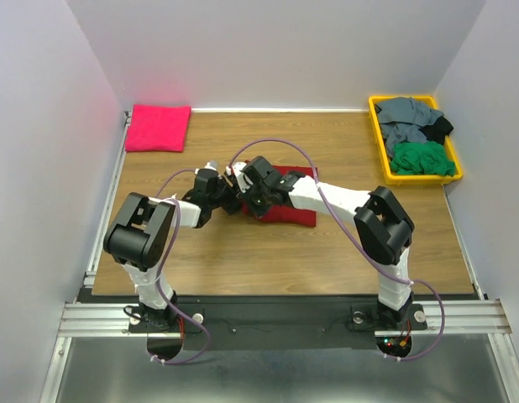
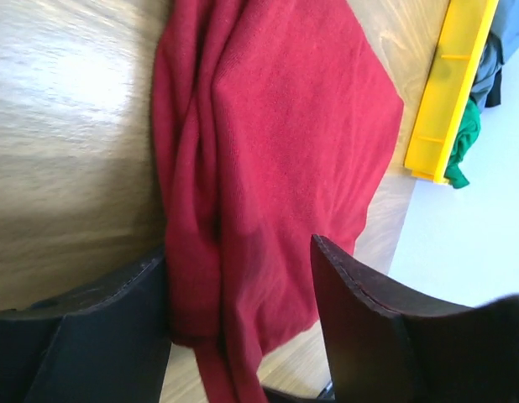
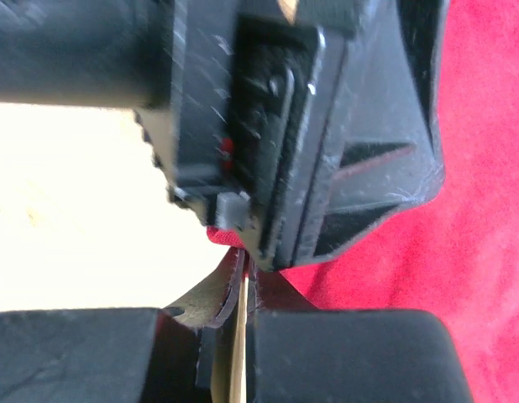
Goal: Fold and stack the t-shirts
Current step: Neatly place the folded tshirt to the corner
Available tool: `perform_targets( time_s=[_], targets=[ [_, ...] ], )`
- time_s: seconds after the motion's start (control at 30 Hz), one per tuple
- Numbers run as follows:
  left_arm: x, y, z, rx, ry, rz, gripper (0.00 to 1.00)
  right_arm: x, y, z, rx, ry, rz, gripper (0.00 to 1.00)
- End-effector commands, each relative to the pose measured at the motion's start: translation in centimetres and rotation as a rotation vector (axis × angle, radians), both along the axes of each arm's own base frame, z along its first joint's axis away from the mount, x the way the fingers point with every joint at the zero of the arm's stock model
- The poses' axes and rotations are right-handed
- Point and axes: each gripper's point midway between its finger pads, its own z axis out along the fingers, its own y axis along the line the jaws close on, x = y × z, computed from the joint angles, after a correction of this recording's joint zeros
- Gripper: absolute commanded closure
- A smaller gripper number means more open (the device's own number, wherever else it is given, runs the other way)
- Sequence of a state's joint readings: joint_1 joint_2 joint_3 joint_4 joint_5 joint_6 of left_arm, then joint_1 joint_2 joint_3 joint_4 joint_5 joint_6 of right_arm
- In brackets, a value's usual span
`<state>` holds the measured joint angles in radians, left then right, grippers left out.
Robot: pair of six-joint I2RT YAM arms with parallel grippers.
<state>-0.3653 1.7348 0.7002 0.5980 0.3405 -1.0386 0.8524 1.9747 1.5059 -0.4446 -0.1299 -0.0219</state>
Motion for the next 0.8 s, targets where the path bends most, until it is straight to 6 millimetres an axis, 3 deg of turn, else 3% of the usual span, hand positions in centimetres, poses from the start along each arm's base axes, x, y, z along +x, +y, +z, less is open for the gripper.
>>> perform_targets(
  time_s=[0.0,0.23,0.33,0.53,0.6,0.63,0.67,0.7,0.77],
  targets=[
    [1.5,-1.5,2.3,-0.057,-0.074,-0.011,0.33,0.9,2.7,2.7,0.095,-0.038,0.014,0.99],
    [2.6,-1.5,1.8,-0.029,-0.092,0.001,0.46,1.5,3.2,2.9,0.112,-0.031,-0.008,0.99],
    [3.8,-1.3,2.0,0.009,-0.119,0.012,0.59,1.3,3.4,3.2,0.122,-0.029,-0.004,0.99],
    [6.2,0.1,1.8,0.129,-0.167,0.013,0.73,1.3,2.7,3.4,0.124,-0.028,-0.011,0.99],
    [6.5,0.1,1.8,0.144,-0.177,-0.006,0.84,1.2,2.7,3.4,0.123,-0.027,-0.008,0.99],
    [6.9,0.1,2.1,0.151,-0.189,-0.008,0.89,1.4,2.5,3.5,0.119,-0.033,-0.019,0.92],
    [7.2,0.2,2.4,0.165,-0.206,-0.013,0.95,1.4,2.3,3.6,0.119,-0.034,-0.021,0.77],
    [7.4,0.4,2.5,0.193,-0.21,-0.02,1.0,1.6,1.9,3.8,0.117,-0.041,-0.032,0.44],
    [9.2,1.1,4.2,0.303,-0.302,-0.039,1.0,2.2,0.1,4.9,0.129,-0.053,-0.065,0.22]
  ],
)
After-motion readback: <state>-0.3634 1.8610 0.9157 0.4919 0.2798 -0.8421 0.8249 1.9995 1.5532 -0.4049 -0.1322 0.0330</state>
